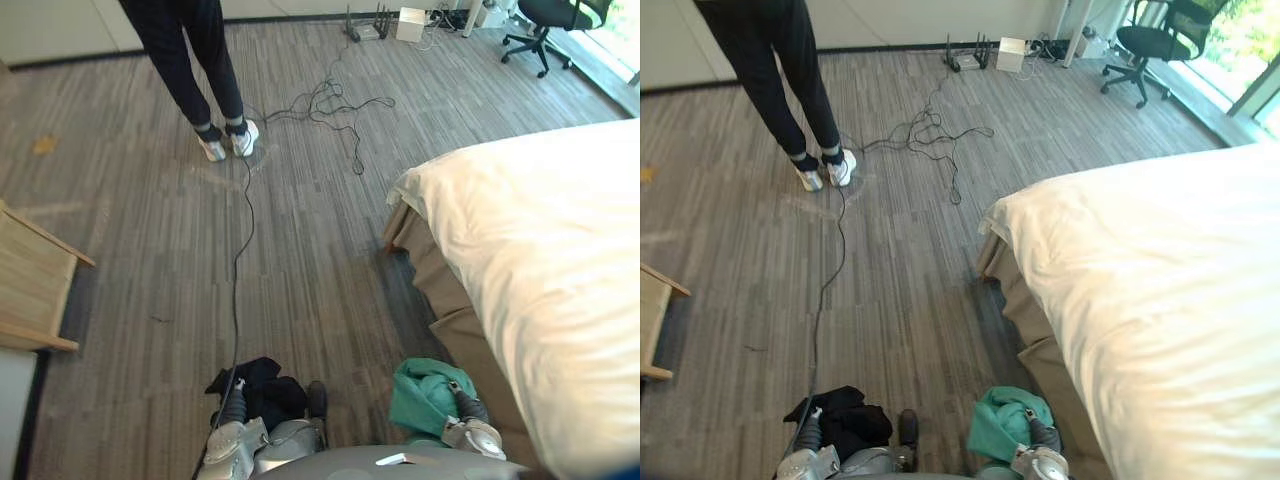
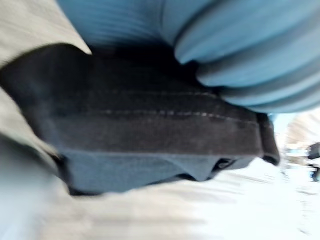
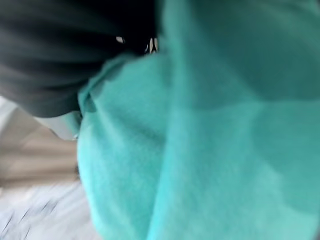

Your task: Tidy the bed and pick cloth on bed and put in laundry

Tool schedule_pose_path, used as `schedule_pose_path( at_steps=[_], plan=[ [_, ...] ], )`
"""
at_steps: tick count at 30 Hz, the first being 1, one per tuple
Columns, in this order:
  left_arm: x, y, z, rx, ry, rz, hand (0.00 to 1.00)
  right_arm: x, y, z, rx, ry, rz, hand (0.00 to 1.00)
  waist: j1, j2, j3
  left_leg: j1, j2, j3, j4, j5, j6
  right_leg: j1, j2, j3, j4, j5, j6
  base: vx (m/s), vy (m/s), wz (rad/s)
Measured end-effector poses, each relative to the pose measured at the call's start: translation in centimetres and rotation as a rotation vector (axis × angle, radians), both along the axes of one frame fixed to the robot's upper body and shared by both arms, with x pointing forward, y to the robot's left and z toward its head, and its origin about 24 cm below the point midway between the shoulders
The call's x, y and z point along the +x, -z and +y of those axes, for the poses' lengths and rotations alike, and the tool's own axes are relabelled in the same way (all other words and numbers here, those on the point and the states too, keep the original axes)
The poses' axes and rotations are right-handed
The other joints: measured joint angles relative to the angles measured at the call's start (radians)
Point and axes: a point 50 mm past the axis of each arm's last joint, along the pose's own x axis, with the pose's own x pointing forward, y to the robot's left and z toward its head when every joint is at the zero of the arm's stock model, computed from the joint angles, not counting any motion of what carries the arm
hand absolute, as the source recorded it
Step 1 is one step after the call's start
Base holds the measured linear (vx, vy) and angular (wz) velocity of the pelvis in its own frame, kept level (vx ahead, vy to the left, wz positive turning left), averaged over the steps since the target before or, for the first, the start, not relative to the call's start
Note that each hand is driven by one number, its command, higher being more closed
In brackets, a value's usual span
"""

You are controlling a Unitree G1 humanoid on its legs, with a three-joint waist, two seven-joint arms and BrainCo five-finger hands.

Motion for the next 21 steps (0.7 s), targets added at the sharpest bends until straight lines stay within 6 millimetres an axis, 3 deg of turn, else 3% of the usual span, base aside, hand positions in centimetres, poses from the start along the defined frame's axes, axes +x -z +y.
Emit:
schedule_pose_path(
  at_steps=[2, 4, 6, 7, 9, 12, 17, 18, 21],
  plan=[
    [0.9, -1.0, -1.0, -0.012, 0.036, -0.069, 1.0, 0.7, -1.1, 0.3, -0.005, -0.041, -0.075, 1.0, 0.001, -0.001, 0.0, 0.018, -0.002, -0.035, 0.0, -0.004, -0.01, -0.014, 0.046, 0.086, -0.109, 0.007, -0.01, 0.15, -0.052, 0.69],
    [1.0, -1.6, -1.3, -0.006, 0.047, -0.105, 1.0, 1.6, -2.2, 0.6, -0.004, -0.075, -0.155, 1.0, 0.008, -0.015, -0.009, 0.03, -0.03, -0.04, 0.0, -0.013, -0.024, -0.033, 0.025, 0.105, -0.204, 0.103, -0.025, 0.14, -0.077, 0.3],
    [0.6, -1.6, -1.9, -0.023, 0.039, -0.106, 1.0, 1.8, -2.8, 0.5, -0.007, -0.077, -0.189, 1.0, 0.008, 0.005, -0.029, 0.029, -0.02, -0.037, 0.0, -0.017, -0.034, -0.031, 0.03, 0.104, -0.213, 0.1, -0.027, 0.11, -0.071, -0.02],
    [0.1, -1.9, -2.3, -0.026, 0.038, -0.118, 1.0, 2.0, -3.1, 0.7, -0.005, -0.092, -0.213, 1.0, 0.008, 0.034, -0.028, 0.028, -0.011, -0.035, -0.001, -0.024, -0.044, -0.023, 0.04, 0.106, -0.235, 0.104, -0.031, 0.12, -0.096, -0.13],
    [-0.2, -2.2, -3.2, -0.048, 0.054, -0.135, 1.0, 1.3, -3.0, 0.9, 0.002, -0.108, -0.206, 1.0, 0.007, 0.055, -0.033, 0.032, -0.003, -0.035, -0.001, -0.032, -0.055, -0.002, 0.052, 0.101, -0.263, 0.112, -0.038, 0.13, -0.118, -0.03],
    [-0.6, -2.2, -4.1, -0.058, 0.094, -0.131, 1.0, 0.2, -2.6, 1.0, 0.012, -0.095, -0.175, 1.0, 0.01, 0.051, -0.038, 0.057, 0.008, -0.027, -0.005, -0.047, -0.071, 0.046, 0.065, 0.098, -0.299, 0.115, -0.037, 0.1, -0.085, 0.01],
    [-0.3, -2.3, -5.3, -0.061, 0.152, -0.138, 1.0, 0.4, -3.1, 0.9, 0.0, -0.087, -0.196, 1.0, 0.006, 0.044, -0.04, 0.079, 0.009, -0.01, -0.001, -0.047, -0.072, 0.076, 0.066, 0.098, -0.328, 0.123, -0.034, 0.07, -0.04, 0.0],
    [-1.4, -1.8, -5.9, -0.067, 0.188, -0.098, 1.0, -0.6, -2.7, 1.5, -0.004, -0.096, -0.167, 1.0, 0.006, 0.064, -0.088, 0.081, 0.009, 0.011, -0.007, -0.056, -0.061, 0.13, 0.075, 0.084, -0.418, 0.156, -0.032, 0.0, 0.0, 0.0],
    [-1.4, -1.8, -5.9, -0.067, 0.188, -0.098, 1.0, -0.6, -2.7, 1.5, -0.004, -0.096, -0.167, 1.0, 0.006, 0.064, -0.088, 0.081, 0.009, 0.011, -0.007, -0.056, -0.061, 0.13, 0.075, 0.084, -0.418, 0.156, -0.032, 0.0, 0.0, 0.0]
  ],
)
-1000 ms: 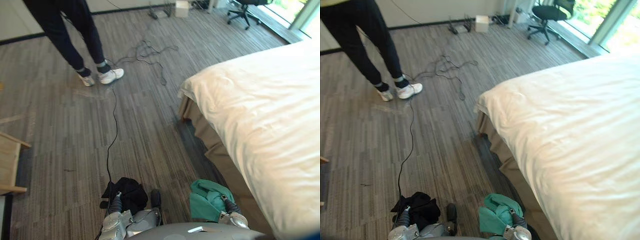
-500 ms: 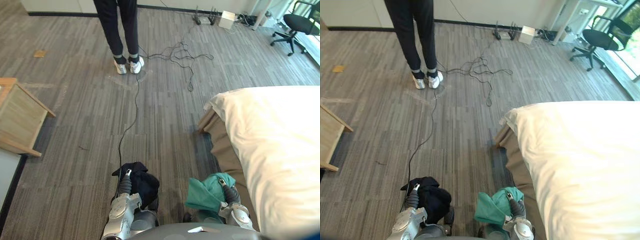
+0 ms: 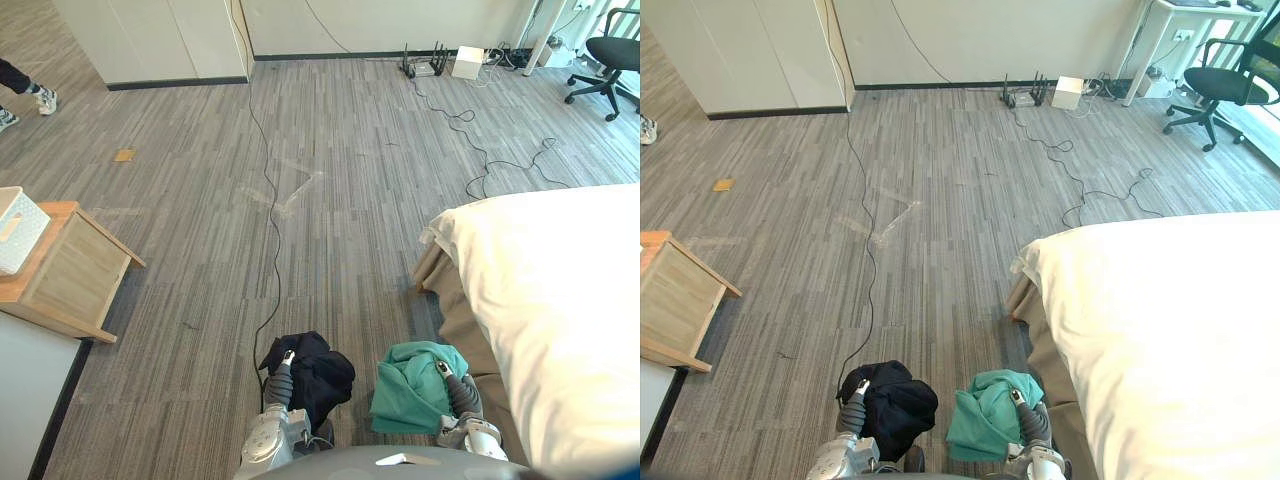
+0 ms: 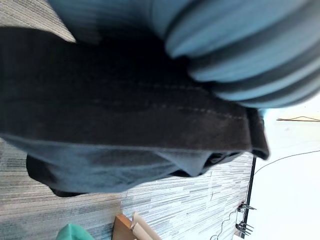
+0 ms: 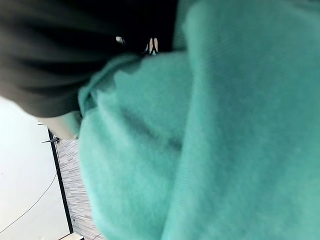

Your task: Tidy the bed and pick cloth on bed and put in laundry

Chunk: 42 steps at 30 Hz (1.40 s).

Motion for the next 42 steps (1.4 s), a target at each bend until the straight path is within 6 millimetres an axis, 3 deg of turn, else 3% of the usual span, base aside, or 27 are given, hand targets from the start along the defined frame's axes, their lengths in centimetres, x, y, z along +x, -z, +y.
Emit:
schedule_pose_path(
  at_steps=[10, 12, 13, 14, 15, 17, 19, 20, 22, 23, 24, 26, 28, 30, 31, 32, 33, 35, 36, 38, 40, 41, 42],
  plan=[
    [1.1, -0.4, -1.5, 0.016, 0.053, -0.025, 1.0, 0.2, 0.0, 0.4, -0.045, -0.044, 0.008, 1.0, 0.001, -0.001, 0.007, -0.014, 0.001, 0.006, 0.032, -0.013, -0.014, -0.002, -0.002, 0.0, 0.006, 0.0, 0.0, 0.0, 0.0, 0.0],
    [2.3, -1.0, -1.8, 0.017, 0.065, -0.067, 1.0, 0.6, -0.2, 0.4, -0.057, -0.047, -0.011, 1.0, 0.006, -0.005, 0.045, -0.085, 0.013, 0.028, 0.208, -0.125, -0.072, 0.008, 0.0, -0.001, 0.013, -0.01, -0.011, -0.05, -0.031, -0.1],
    [2.7, -1.2, -1.9, 0.02, 0.058, -0.08, 1.0, 1.1, -0.5, 0.4, -0.067, -0.062, -0.03, 1.0, 0.011, 0.008, 0.07, -0.11, 0.035, 0.056, 0.303, -0.2, -0.114, 0.032, 0.008, 0.001, 0.012, -0.018, -0.022, -0.05, -0.037, -0.15],
    [2.8, -1.2, -1.9, 0.022, 0.053, -0.08, 1.0, 1.1, -0.5, 0.3, -0.075, -0.072, -0.031, 1.0, 0.009, 0.012, 0.082, -0.111, 0.061, 0.106, 0.34, -0.234, -0.122, 0.049, 0.011, 0.001, 0.007, -0.023, -0.031, -0.01, -0.041, 0.01],
    [2.8, -1.2, -1.7, 0.028, 0.045, -0.078, 1.0, 0.9, -0.5, -0.1, -0.092, -0.076, -0.026, 1.0, -0.005, 0.022, 0.093, -0.115, 0.124, 0.206, 0.411, -0.267, -0.156, 0.081, 0.019, 0.0, -0.003, -0.033, -0.042, 0.07, -0.016, 0.13],
    [3.3, -1.4, -1.4, 0.033, 0.022, -0.087, 1.0, 0.9, -0.6, -0.7, -0.111, -0.056, -0.024, 1.0, 0.0, 0.019, 0.094, -0.202, 0.161, 0.265, 0.586, -0.259, -0.158, 0.091, 0.011, 0.005, -0.004, -0.054, -0.049, 0.12, 0.01, 0.13],
    [3.8, -1.7, -1.4, 0.03, 0.019, -0.107, 1.0, 1.9, -1.0, -1.2, -0.137, -0.061, -0.052, 1.0, -0.001, 0.019, 0.096, -0.271, 0.145, 0.281, 0.558, -0.273, -0.121, 0.088, -0.01, 0.005, -0.007, -0.069, -0.044, 0.15, 0.047, 0.0],
    [4.0, -1.9, -1.4, 0.03, 0.016, -0.119, 1.0, 2.5, -1.3, -1.3, -0.145, -0.065, -0.069, 1.0, 0.003, 0.019, 0.095, -0.3, 0.122, 0.281, 0.467, -0.238, -0.1, 0.093, -0.025, 0.004, -0.013, -0.079, -0.031, 0.22, 0.111, -0.09],
    [4.0, -2.0, -1.4, 0.031, 0.01, -0.124, 1.0, 3.0, -1.5, -1.2, -0.143, -0.068, -0.084, 1.0, 0.009, 0.019, 0.095, -0.31, 0.099, 0.285, 0.327, -0.1, -0.059, 0.115, -0.04, 0.005, -0.026, -0.091, -0.001, 0.35, 0.155, -0.15],
    [4.3, -2.1, -1.4, 0.031, 0.006, -0.13, 1.0, 3.2, -1.5, -1.0, -0.138, -0.067, -0.087, 1.0, 0.021, 0.01, 0.089, -0.293, 0.068, 0.298, 0.295, -0.065, 0.032, 0.122, -0.063, 0.012, -0.026, -0.097, 0.016, 0.42, 0.116, -0.02],
    [4.3, -2.1, -1.4, 0.031, 0.005, -0.132, 1.0, 3.3, -1.6, -0.9, -0.133, -0.064, -0.093, 1.0, 0.016, 0.0, 0.089, -0.293, 0.061, 0.306, 0.301, -0.064, 0.044, 0.117, -0.071, 0.011, -0.026, -0.086, 0.029, 0.44, 0.114, 0.07],
    [5.2, -2.6, -1.1, 0.039, -0.012, -0.159, 1.0, 3.9, -1.8, -0.2, -0.12, -0.073, -0.11, 1.0, 0.016, -0.02, 0.098, -0.302, 0.062, 0.316, 0.347, -0.102, 0.089, 0.12, -0.085, 0.02, -0.026, -0.006, 0.083, 0.4, 0.12, 0.06],
    [5.0, -2.9, -1.2, 0.031, -0.016, -0.171, 1.0, 3.7, -1.8, 0.2, -0.127, -0.086, -0.109, 1.0, 0.023, -0.026, 0.096, -0.226, 0.061, 0.338, 0.335, -0.153, 0.075, 0.125, -0.094, 0.021, 0.068, 0.02, 0.094, 0.46, 0.16, -0.23],
    [4.4, -2.7, -1.4, 0.027, -0.01, -0.16, 1.0, 3.3, -1.9, 0.1, -0.128, -0.081, -0.11, 1.0, 0.019, -0.025, 0.088, -0.135, 0.042, 0.334, 0.276, -0.193, 0.057, 0.039, -0.117, 0.02, 0.334, 0.025, 0.094, 0.46, 0.168, -0.07],
    [4.5, -2.9, -1.4, 0.029, -0.006, -0.168, 1.0, 3.3, -2.0, 0.1, -0.126, -0.08, -0.114, 1.0, 0.015, -0.035, 0.086, -0.091, 0.02, 0.323, 0.252, -0.211, 0.062, -0.045, -0.15, 0.019, 0.545, 0.081, 0.092, 0.42, 0.122, 0.32],
    [4.4, -3.1, -1.7, 0.022, 0.003, -0.174, 1.0, 3.1, -1.9, 0.1, -0.127, -0.078, -0.106, 1.0, 0.0, -0.041, 0.086, -0.058, 0.012, 0.3, 0.24, -0.231, 0.068, -0.127, -0.18, 0.014, 0.729, 0.2, 0.091, 0.43, 0.096, 0.4],
    [4.4, -3.1, -1.7, 0.026, 0.009, -0.177, 1.0, 3.1, -1.8, 0.1, -0.128, -0.078, -0.104, 1.0, -0.007, -0.042, 0.087, -0.037, 0.01, 0.289, 0.236, -0.244, 0.068, -0.176, -0.195, 0.008, 0.831, 0.179, 0.083, 0.45, 0.064, 0.44],
    [4.5, -3.1, -1.6, 0.033, 0.013, -0.174, 1.0, 3.1, -1.8, 0.0, -0.129, -0.076, -0.103, 1.0, -0.032, -0.026, 0.098, 0.036, 0.019, 0.218, 0.208, -0.254, 0.071, -0.28, -0.228, -0.075, 1.005, 0.018, 0.017, 0.5, -0.013, 0.67],
    [4.7, -3.2, -1.7, 0.032, 0.015, -0.183, 1.0, 2.9, -1.7, 0.0, -0.127, -0.074, -0.098, 1.0, -0.042, -0.006, 0.11, 0.076, 0.045, 0.19, 0.204, -0.254, 0.072, -0.322, -0.221, -0.131, 0.996, -0.045, -0.002, 0.44, -0.079, 0.73],
    [5.0, -3.4, -1.8, 0.03, 0.016, -0.191, 1.0, 3.1, -1.9, 0.2, -0.123, -0.075, -0.107, 1.0, -0.046, 0.022, 0.126, 0.107, 0.085, 0.158, 0.222, -0.254, 0.071, -0.396, -0.195, -0.186, 0.877, -0.105, -0.011, 0.43, -0.191, 0.66],
    [5.4, -3.6, -2.0, 0.028, 0.021, -0.202, 1.0, 3.6, -2.1, 0.3, -0.122, -0.079, -0.123, 1.0, -0.053, 0.034, 0.128, 0.108, 0.128, 0.129, 0.254, -0.269, 0.045, -0.457, -0.147, -0.179, 0.591, -0.081, 0.007, 0.44, -0.294, 0.79],
    [5.7, -3.7, -2.0, 0.029, 0.025, -0.21, 1.0, 3.3, -2.1, 0.3, -0.121, -0.076, -0.117, 1.0, -0.056, 0.028, 0.128, 0.122, 0.155, 0.112, 0.262, -0.301, -0.019, -0.456, -0.113, -0.137, 0.314, 0.035, 0.012, 0.48, -0.363, 0.89],
    [5.8, -3.2, -2.1, 0.031, 0.029, -0.186, 1.0, 3.3, -1.9, 0.1, -0.127, -0.07, -0.109, 1.0, -0.061, 0.058, 0.138, 0.149, 0.193, 0.112, 0.259, -0.345, -0.093, -0.422, -0.071, -0.138, 0.213, 0.207, -0.046, 0.48, -0.343, 0.63]
  ],
)
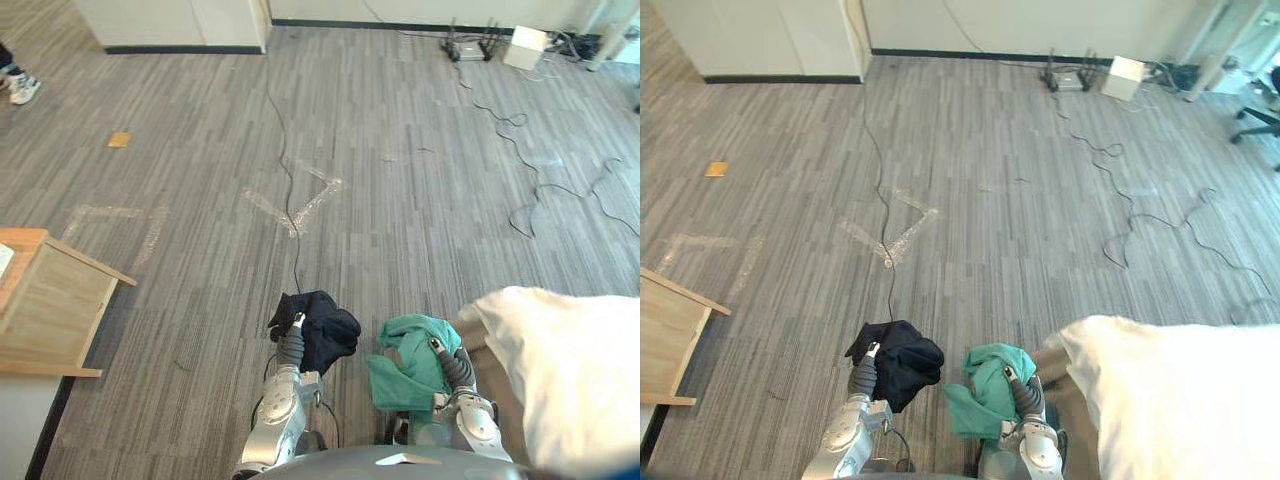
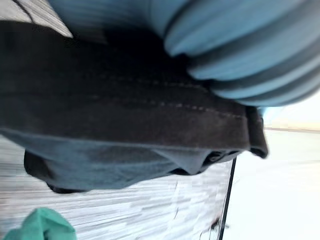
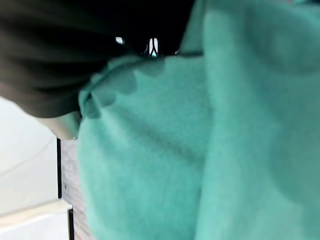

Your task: Tidy the bed and pick cloth on bed and put in laundry

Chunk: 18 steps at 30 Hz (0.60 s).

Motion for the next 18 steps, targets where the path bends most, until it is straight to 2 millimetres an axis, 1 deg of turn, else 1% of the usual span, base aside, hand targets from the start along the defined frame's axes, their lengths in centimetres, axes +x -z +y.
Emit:
schedule_pose_path(
  at_steps=[1, 2, 3, 4, 5, 6, 7, 8, 9, 10, 11, 12, 13, 14, 15, 16, 17, 18],
  plan=[
    [0.2, 0.2, -0.2, -0.003, 0.001, 0.013, 1.0, 0.4, 0.0, -0.4, -0.011, 0.007, 0.0, 1.0, 0.015, 0.025, 0.001, -0.009, 0.018, 0.013, -0.007, -0.001, -0.02, 0.004, 0.019, -0.017, 0.003, 0.012, -0.003, 0.38, -0.25, 0.31],
    [0.8, -0.1, -0.1, 0.004, 0.01, -0.002, 1.0, 1.3, -0.4, -0.5, -0.005, 0.025, -0.023, 1.0, 0.017, 0.0, 0.016, -0.009, -0.027, 0.005, -0.05, 0.018, -0.027, -0.039, -0.015, 0.017, 0.119, -0.036, -0.014, 0.2, -0.173, 0.14],
    [1.5, -0.6, -0.8, -0.011, 0.018, -0.026, 1.0, 1.6, -0.8, -0.9, -0.012, 0.035, -0.045, 1.0, 0.007, 0.0, 0.028, 0.007, -0.034, 0.009, -0.069, 0.09, -0.015, -0.143, -0.042, 0.061, 0.315, -0.112, 0.028, 0.12, -0.167, 0.41],
    [1.5, -0.5, -0.8, -0.009, 0.02, -0.024, 1.0, 1.3, -0.8, -1.0, -0.014, 0.037, -0.041, 1.0, 0.003, -0.003, 0.026, 0.029, -0.027, 0.011, -0.082, 0.09, -0.016, -0.153, -0.05, 0.089, 0.295, -0.142, 0.05, 0.12, -0.231, 0.65],
    [1.0, -0.1, -0.2, 0.01, 0.018, -0.007, 1.0, 0.7, -0.4, -0.5, 0.001, 0.034, -0.021, 1.0, 0.0, -0.037, 0.014, 0.064, -0.03, -0.012, -0.099, 0.081, -0.031, -0.115, -0.058, 0.119, 0.166, -0.077, 0.042, 0.2, -0.27, 0.64],
    [0.7, 0.4, -0.3, 0.01, 0.024, 0.022, 1.0, -0.1, 0.2, -0.5, -0.002, 0.024, 0.019, 1.0, 0.003, 0.009, 0.006, 0.093, 0.024, -0.024, -0.107, 0.066, -0.052, -0.088, -0.018, 0.078, 0.183, -0.11, 0.023, 0.24, -0.262, 0.46],
    [0.5, 0.5, -0.6, -0.002, 0.022, 0.028, 1.0, -0.1, 0.2, -0.7, -0.005, 0.024, 0.02, 1.0, 0.01, 0.019, 0.002, 0.089, 0.043, -0.024, -0.084, 0.073, -0.059, -0.084, 0.001, 0.073, 0.192, -0.129, 0.015, 0.31, -0.352, 0.18],
    [0.3, 0.8, -0.4, -0.008, 0.012, 0.04, 1.0, 0.2, 0.1, -0.8, -0.008, 0.023, 0.012, 1.0, 0.012, 0.024, 0.002, 0.038, 0.07, -0.031, 0.025, 0.076, -0.061, -0.064, 0.015, 0.051, 0.188, -0.154, 0.008, 0.2, -0.24, 0.08],
    [0.2, 0.8, -0.4, -0.009, 0.011, 0.042, 1.0, 0.2, 0.1, -0.8, -0.007, 0.023, 0.011, 1.0, 0.012, 0.025, 0.002, 0.032, 0.073, -0.034, 0.041, 0.076, -0.062, -0.061, 0.016, 0.048, 0.185, -0.155, 0.007, 0.33, -0.388, 0.21],
    [-0.3, 1.1, -0.3, -0.029, 0.001, 0.06, 1.0, 0.2, 0.1, -0.7, -0.006, 0.015, 0.013, 1.0, 0.012, 0.039, 0.005, -0.09, 0.129, -0.054, 0.324, 0.125, -0.065, 0.011, 0.05, 0.018, 0.135, -0.17, -0.011, 0.32, -0.28, 0.13],
    [-1.1, 1.6, -0.1, -0.051, -0.019, 0.089, 1.0, -0.3, 0.3, -1.1, -0.01, 0.016, 0.027, 1.0, 0.017, 0.05, 0.012, -0.158, 0.179, -0.056, 0.517, 0.23, -0.062, 0.094, 0.087, 0.006, 0.082, -0.181, -0.026, 0.4, -0.315, 0.12],
    [-1.8, 2.0, -0.1, -0.072, -0.039, 0.112, 1.0, -0.5, 0.3, -1.2, -0.007, 0.01, 0.03, 1.0, 0.022, 0.059, 0.016, -0.213, 0.217, -0.052, 0.68, 0.24, -0.063, 0.163, 0.116, -0.007, 0.038, -0.19, -0.041, 0.37, -0.174, -0.05],
    [-2.1, 2.1, -0.4, -0.092, -0.04, 0.127, 1.0, -0.5, 0.3, -1.8, -0.018, 0.008, 0.029, 1.0, 0.029, 0.071, 0.018, -0.266, 0.228, -0.039, 0.833, 0.211, -0.045, 0.23, 0.136, -0.007, -0.003, -0.199, -0.056, 0.34, -0.121, -0.08],
    [-2.3, 2.2, -0.3, -0.105, -0.048, 0.13, 1.0, -0.6, 0.3, -2.3, -0.035, 0.005, 0.035, 1.0, 0.036, 0.071, 0.016, -0.302, 0.215, -0.007, 0.9, 0.175, -0.031, 0.275, 0.138, -0.005, -0.024, -0.212, -0.075, 0.34, -0.107, -0.08],
    [-2.3, 2.2, -0.2, -0.109, -0.055, 0.128, 1.0, -0.5, 0.2, -2.5, -0.043, 0.001, 0.034, 1.0, 0.036, 0.072, 0.016, -0.328, 0.203, 0.012, 0.918, 0.151, -0.02, 0.296, 0.14, -0.003, -0.038, -0.216, -0.081, 0.32, -0.091, -0.03],
    [-2.2, 2.1, -0.2, -0.123, -0.071, 0.124, 1.0, -0.4, 0.1, -2.7, -0.051, -0.002, 0.031, 1.0, 0.036, 0.072, 0.016, -0.372, 0.175, 0.043, 0.915, 0.116, -0.02, 0.321, 0.141, -0.001, -0.061, -0.222, -0.086, 0.33, -0.06, -0.07],
    [-2.1, 1.9, 0.2, -0.13, -0.092, 0.117, 1.0, -0.1, 0.1, -2.8, -0.053, -0.002, 0.029, 1.0, 0.049, 0.069, 0.015, -0.439, 0.12, 0.089, 0.838, 0.071, -0.029, 0.339, 0.139, 0.003, -0.088, -0.229, -0.085, 0.42, -0.039, -0.22],
    [-2.0, 1.8, 0.3, -0.13, -0.098, 0.111, 1.0, -0.1, 0.1, -2.7, -0.05, -0.001, 0.034, 1.0, 0.067, 0.065, 0.015, -0.456, 0.087, 0.121, 0.736, 0.057, -0.022, 0.359, 0.137, 0.01, -0.108, -0.232, -0.081, 0.37, -0.008, -0.27]
  ],
)
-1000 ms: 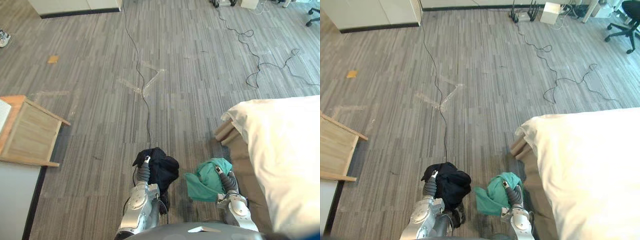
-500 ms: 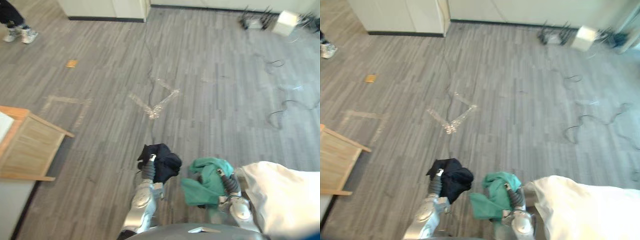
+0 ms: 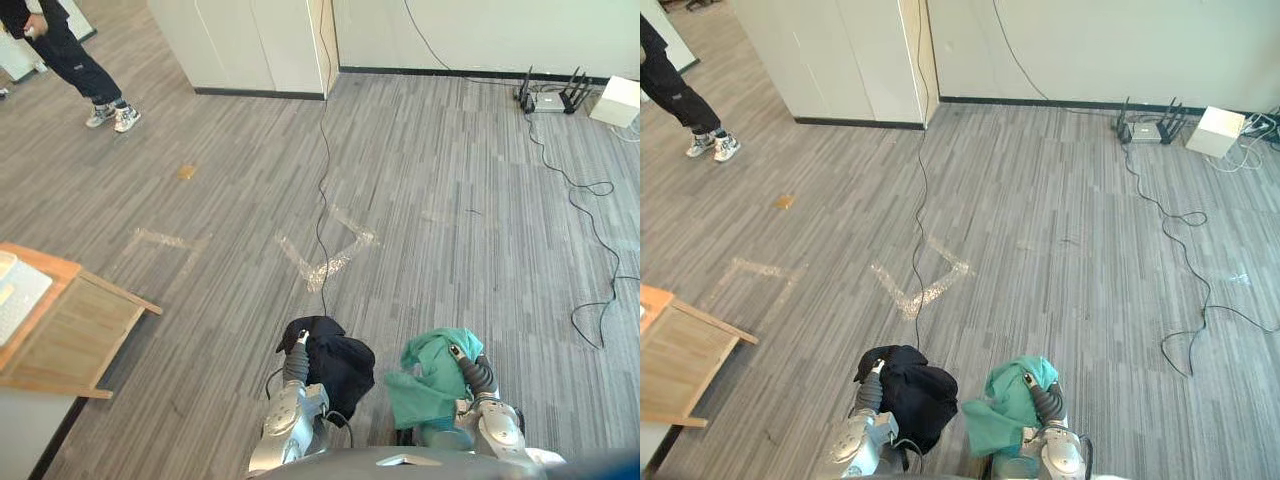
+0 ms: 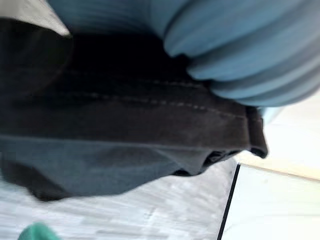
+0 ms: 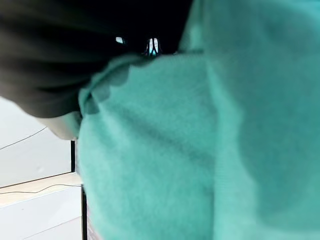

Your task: Tidy the bed and pick cloth on bed and put in laundry

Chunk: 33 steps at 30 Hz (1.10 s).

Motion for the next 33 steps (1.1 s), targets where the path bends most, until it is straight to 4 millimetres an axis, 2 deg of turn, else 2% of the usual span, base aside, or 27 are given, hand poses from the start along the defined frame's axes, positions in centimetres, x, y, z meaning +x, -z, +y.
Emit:
schedule_pose_path(
  at_steps=[1, 2, 3, 4, 5, 7, 8, 9, 10, 11, 12, 14, 15, 17, 18, 21, 22, 24, 25, 26, 27, 28, 29, 30, 31, 32, 33],
  plan=[
    [0.0, -0.1, 0.0, -0.001, -0.001, -0.006, 1.0, -0.1, 0.1, 0.0, 0.001, 0.0, 0.007, 1.0, 0.008, -0.002, 0.0, -0.008, -0.023, 0.021, -0.078, -0.003, 0.006, 0.014, -0.001, 0.001, -0.016, -0.001, 0.002, 0.41, 0.012, -0.15],
    [0.2, -0.4, 0.0, -0.004, -0.001, -0.021, 1.0, -0.4, 0.4, 0.0, 0.003, 0.0, 0.025, 1.0, 0.021, -0.01, 0.003, -0.009, -0.072, 0.063, -0.245, -0.001, 0.018, 0.05, -0.009, -0.006, -0.044, -0.007, 0.008, 0.44, 0.033, 0.18],
    [0.3, -0.6, 0.0, -0.007, -0.005, -0.03, 1.0, -0.4, 0.4, 0.0, 0.003, 0.002, 0.034, 1.0, 0.022, -0.022, -0.005, -0.008, -0.118, 0.12, -0.421, 0.022, 0.019, 0.086, -0.021, -0.03, -0.066, -0.015, 0.037, 0.45, 0.04, 0.33],
    [0.3, -0.6, 0.0, -0.007, -0.006, -0.033, 1.0, -0.4, 0.4, -0.1, 0.001, 0.004, 0.034, 1.0, 0.022, -0.028, -0.008, -0.004, -0.138, 0.15, -0.501, 0.051, 0.025, 0.104, -0.026, -0.041, -0.074, -0.021, 0.052, 0.5, 0.063, 0.43],
    [0.4, -0.9, 0.0, -0.009, -0.008, -0.045, 1.0, -0.2, 0.3, -0.4, -0.006, 0.012, 0.03, 1.0, 0.026, -0.044, -0.016, -0.007, -0.165, 0.208, -0.629, 0.109, 0.051, 0.14, -0.032, -0.053, -0.094, -0.035, 0.078, 0.52, 0.085, 0.28],
    [0.5, -1.1, 0.1, -0.011, -0.013, -0.055, 1.0, 0.0, 0.1, -0.9, -0.018, 0.027, 0.017, 1.0, 0.047, -0.05, -0.019, -0.011, -0.172, 0.29, -0.705, 0.184, 0.119, 0.203, -0.031, -0.061, -0.109, -0.065, 0.129, 0.56, 0.112, 0.18],
    [-0.1, -0.8, 0.3, -0.013, -0.021, -0.029, 1.0, -0.3, 0.4, -0.9, -0.031, 0.023, 0.039, 1.0, 0.055, -0.088, -0.047, 0.001, -0.209, 0.293, -0.705, 0.227, 0.261, 0.239, -0.052, -0.063, -0.116, -0.084, 0.161, 0.63, 0.122, 0.5],
    [-0.2, -0.6, 0.5, -0.03, -0.038, -0.015, 1.0, -0.8, 0.7, -0.6, -0.027, 0.02, 0.062, 1.0, 0.049, -0.128, -0.087, 0.008, -0.253, 0.283, -0.699, 0.196, 0.295, 0.237, -0.101, -0.076, -0.085, -0.075, 0.205, 0.65, 0.129, 0.54],
    [-0.2, -0.7, 0.5, -0.036, -0.044, -0.017, 1.0, -0.6, 0.8, -0.6, -0.026, 0.018, 0.065, 1.0, 0.053, -0.143, -0.088, 0.015, -0.26, 0.282, -0.692, 0.179, 0.302, 0.223, -0.113, -0.072, -0.035, -0.069, 0.219, 0.66, 0.164, 0.54],
    [-0.2, -0.7, 0.7, -0.043, -0.057, -0.012, 1.0, -0.2, 0.7, -0.6, -0.027, 0.018, 0.057, 1.0, 0.067, -0.159, -0.089, 0.046, -0.274, 0.269, -0.7, 0.158, 0.3, 0.164, -0.144, -0.066, 0.138, -0.053, 0.243, 0.62, 0.217, 0.4],
    [-0.3, -0.5, 0.7, -0.047, -0.057, -0.001, 1.0, 0.2, 0.6, -0.5, -0.026, 0.013, 0.048, 1.0, 0.066, -0.161, -0.089, 0.094, -0.284, 0.231, -0.717, 0.133, 0.292, 0.098, -0.178, -0.053, 0.358, -0.002, 0.252, 0.73, 0.259, 0.47],
    [-0.4, -0.5, 0.7, -0.06, -0.068, 0.005, 1.0, 0.3, 0.6, -0.4, -0.039, 0.002, 0.051, 1.0, 0.061, -0.153, -0.087, 0.199, -0.3, 0.15, -0.753, 0.091, 0.257, 0.019, -0.219, -0.042, 0.674, 0.004, 0.249, 0.7, 0.177, 0.87],
    [-0.5, -0.5, 0.9, -0.055, -0.067, 0.007, 1.0, 0.1, 0.9, -0.3, -0.049, -0.009, 0.066, 1.0, 0.048, -0.149, -0.088, 0.26, -0.305, 0.093, -0.765, 0.071, 0.244, -0.011, -0.249, -0.068, 0.82, -0.012, 0.221, 0.54, 0.059, 1.2],
    [-0.5, -0.4, 1.1, -0.036, -0.051, 0.007, 1.0, -0.2, 1.1, -0.4, -0.053, -0.009, 0.078, 1.0, 0.031, -0.138, -0.093, 0.318, -0.303, -0.005, -0.774, 0.048, 0.229, -0.072, -0.299, -0.138, 0.92, -0.043, 0.166, 0.45, -0.042, 1.49],
    [-0.5, -0.4, 1.5, -0.027, -0.056, 0.006, 1.0, -0.2, 1.0, -0.4, -0.053, -0.008, 0.077, 1.0, 0.019, -0.142, -0.1, 0.335, -0.302, -0.063, -0.784, 0.045, 0.224, -0.132, -0.319, -0.156, 0.913, -0.058, 0.142, 0.42, -0.107, 1.57],
    [-0.5, -0.4, 1.8, -0.015, -0.061, 0.007, 1.0, 0.2, 0.8, -0.4, -0.058, -0.003, 0.062, 1.0, 0.009, -0.136, -0.095, 0.359, -0.273, -0.144, -0.785, 0.039, 0.213, -0.24, -0.323, -0.15, 0.781, -0.071, 0.128, 0.35, -0.165, 1.26],
    [-0.5, -0.4, 1.9, -0.012, -0.061, 0.009, 1.0, 0.4, 0.7, -0.4, -0.057, -0.005, 0.057, 1.0, 0.01, -0.124, -0.087, 0.377, -0.253, -0.176, -0.784, 0.034, 0.204, -0.283, -0.298, -0.124, 0.677, -0.071, 0.13, 0.43, -0.338, 0.96],
    [-0.9, -0.2, 2.0, -0.01, -0.064, 0.022, 1.0, 1.1, 0.3, -0.3, -0.057, -0.01, 0.034, 1.0, 0.012, -0.108, -0.082, 0.397, -0.217, -0.224, -0.775, 0.013, 0.168, -0.319, -0.228, -0.009, 0.449, -0.048, 0.167, 0.36, -0.327, 0.86],
    [-0.9, -0.2, 2.0, -0.009, -0.065, 0.021, 1.0, 1.4, 0.0, -0.3, -0.059, -0.009, 0.017, 1.0, 0.011, -0.103, -0.081, 0.397, -0.203, -0.25, -0.771, -0.004, 0.143, -0.328, -0.203, 0.053, 0.312, -0.016, 0.194, 0.28, -0.342, 1.01],
    [-0.6, -0.3, 2.2, -0.007, -0.074, 0.014, 1.0, 1.9, -0.6, -0.4, -0.062, -0.004, -0.016, 1.0, 0.012, -0.11, -0.075, 0.403, -0.183, -0.289, -0.77, -0.044, 0.079, -0.329, -0.199, 0.124, 0.101, 0.131, 0.209, 0.44, -0.549, 0.96],
    [-0.6, 0.1, 2.3, -0.005, -0.081, 0.028, 1.0, 2.1, -0.7, -0.8, -0.067, 0.005, -0.016, 1.0, 0.027, -0.101, -0.064, 0.412, -0.155, -0.31, -0.769, -0.059, 0.069, -0.313, -0.173, 0.114, 0.091, 0.182, 0.181, 0.37, -0.479, 0.67],
    [-0.7, 0.2, 2.2, -0.01, -0.09, 0.041, 1.0, 2.1, -0.7, -1.0, -0.064, 0.02, -0.018, 1.0, 0.036, -0.084, -0.064, 0.41, -0.141, -0.299, -0.765, -0.064, 0.059, -0.298, -0.164, 0.079, 0.097, 0.178, 0.186, 0.39, -0.488, 0.7],
    [-0.8, 0.3, 1.8, -0.027, -0.09, 0.043, 1.0, 1.9, -1.1, -2.0, -0.075, 0.069, -0.035, 1.0, 0.019, -0.079, -0.047, 0.404, -0.137, -0.266, -0.704, -0.027, 0.04, -0.335, -0.208, 0.056, 0.298, 0.114, 0.243, 0.3, -0.396, 1.01],
    [-0.6, 0.1, 1.3, -0.034, -0.089, 0.03, 1.0, 1.7, -1.4, -2.5, -0.091, 0.077, -0.039, 1.0, 0.011, -0.076, -0.042, 0.418, -0.118, -0.269, -0.704, -0.033, 0.035, -0.419, -0.218, 0.113, 0.474, 0.057, 0.246, 0.23, -0.303, 1.24],
    [-1.0, 0.3, 1.6, -0.024, -0.095, 0.039, 1.0, 1.3, -1.4, -2.6, -0.096, 0.081, -0.036, 1.0, 0.01, -0.072, -0.052, 0.437, -0.112, -0.289, -0.727, -0.051, 0.045, -0.431, -0.217, 0.154, 0.47, 0.01, 0.223, 0.13, -0.242, 1.38],
    [-0.8, -0.1, 2.1, -0.006, -0.098, 0.017, 1.0, 0.6, -1.4, -2.5, -0.094, 0.086, -0.035, 1.0, -0.013, -0.092, -0.059, 0.45, -0.094, -0.327, -0.746, -0.135, -0.018, -0.428, -0.223, 0.202, 0.383, -0.008, 0.226, 0.21, -0.423, 1.24],
    [-1.3, 0.8, 2.4, 0.003, -0.106, 0.063, 1.0, 0.1, -0.8, -2.5, -0.089, 0.087, 0.001, 1.0, -0.002, -0.094, -0.064, 0.463, -0.058, -0.356, -0.733, -0.16, -0.025, -0.421, -0.197, 0.18, 0.434, -0.014, 0.205, 0.27, -0.502, 1.04]
  ],
)
